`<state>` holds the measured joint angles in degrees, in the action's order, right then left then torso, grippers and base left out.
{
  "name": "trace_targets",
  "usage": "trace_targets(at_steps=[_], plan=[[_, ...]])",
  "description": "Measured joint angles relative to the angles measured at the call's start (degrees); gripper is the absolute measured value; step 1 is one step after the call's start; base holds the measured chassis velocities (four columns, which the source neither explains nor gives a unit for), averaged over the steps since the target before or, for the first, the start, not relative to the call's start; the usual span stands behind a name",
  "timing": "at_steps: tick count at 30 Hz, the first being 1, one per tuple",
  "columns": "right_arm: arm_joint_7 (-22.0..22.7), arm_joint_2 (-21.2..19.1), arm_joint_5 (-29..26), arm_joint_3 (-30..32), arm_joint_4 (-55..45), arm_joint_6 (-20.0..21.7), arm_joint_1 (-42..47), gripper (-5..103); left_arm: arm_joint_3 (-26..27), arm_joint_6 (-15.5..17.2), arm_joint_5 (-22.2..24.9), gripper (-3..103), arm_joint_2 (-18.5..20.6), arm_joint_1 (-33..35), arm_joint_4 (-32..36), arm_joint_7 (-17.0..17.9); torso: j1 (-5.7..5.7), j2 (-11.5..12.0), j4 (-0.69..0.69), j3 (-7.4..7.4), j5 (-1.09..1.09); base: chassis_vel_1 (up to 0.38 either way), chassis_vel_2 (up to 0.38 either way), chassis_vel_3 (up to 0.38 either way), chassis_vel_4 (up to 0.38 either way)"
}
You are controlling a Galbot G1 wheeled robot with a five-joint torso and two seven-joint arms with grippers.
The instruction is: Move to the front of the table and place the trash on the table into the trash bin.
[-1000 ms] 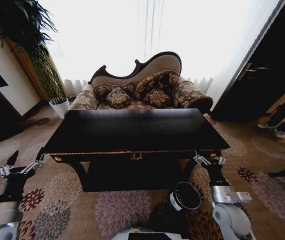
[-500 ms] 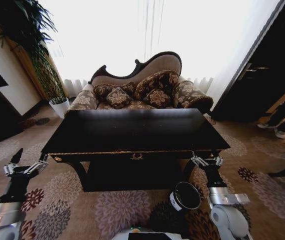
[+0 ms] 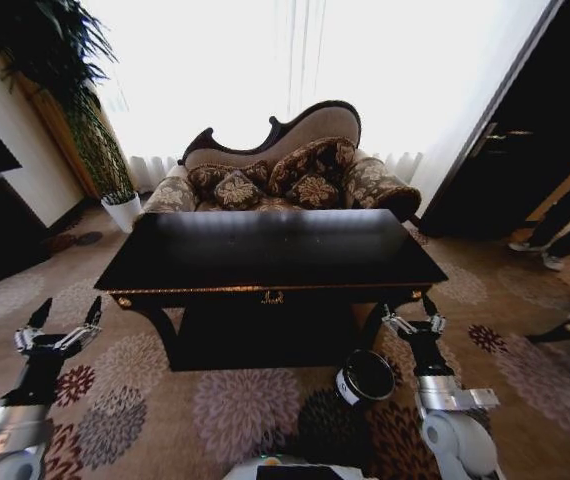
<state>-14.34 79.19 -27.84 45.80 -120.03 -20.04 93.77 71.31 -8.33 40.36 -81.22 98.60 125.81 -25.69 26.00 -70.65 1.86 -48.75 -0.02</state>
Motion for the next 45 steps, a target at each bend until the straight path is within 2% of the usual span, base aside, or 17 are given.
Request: trace_targets(at_steps=[11, 15, 21, 42, 45], plan=[[-0.5, 0.6, 0.4, -2.4, 1.0, -0.5, 0.3, 100, -1.4, -0.5, -0.4, 100, -0.6, -0.3, -0.7, -0.8, -0.02, 0.0, 0.02, 0.00, 0.00, 0.258, -0.269, -0.261, 0.270], [-0.8, 0.6, 0.4, -2.4, 1.4, -0.9, 0.1, 100, -1.9, -0.6, -1.0, 100, -0.9, -0.1, -0.7, -0.9, -0.03, 0.0, -0.02, 0.01, -0.02, 0.236, -0.245, -0.223, 0.241], [-1.0, 0.7, 0.4, -2.4, 1.9, -1.1, -0.2, 100, -2.2, -0.6, -1.3, 100, -1.1, 0.1, 0.0, -1.1, 0.03, 0.0, 0.02, -0.01, 0.01, 0.201, -0.179, -0.230, 0.168], [-1.8, 0.2, 0.0, -2.0, 4.2, -2.3, -1.0, 100, -1.6, -0.9, -1.5, 100, -1.3, 1.8, 1.7, -1.2, 0.00, 0.0, 0.01, 0.00, 0.01, 0.206, -0.207, -0.203, 0.210], [-2.8, 0.1, -0.4, -2.0, 4.6, -3.6, -1.3, 100, -1.5, -0.9, -1.1, 100, -1.3, 2.1, 2.1, -1.2, -0.02, 0.0, 0.00, 0.01, -0.03, 0.222, -0.229, -0.216, 0.220]])
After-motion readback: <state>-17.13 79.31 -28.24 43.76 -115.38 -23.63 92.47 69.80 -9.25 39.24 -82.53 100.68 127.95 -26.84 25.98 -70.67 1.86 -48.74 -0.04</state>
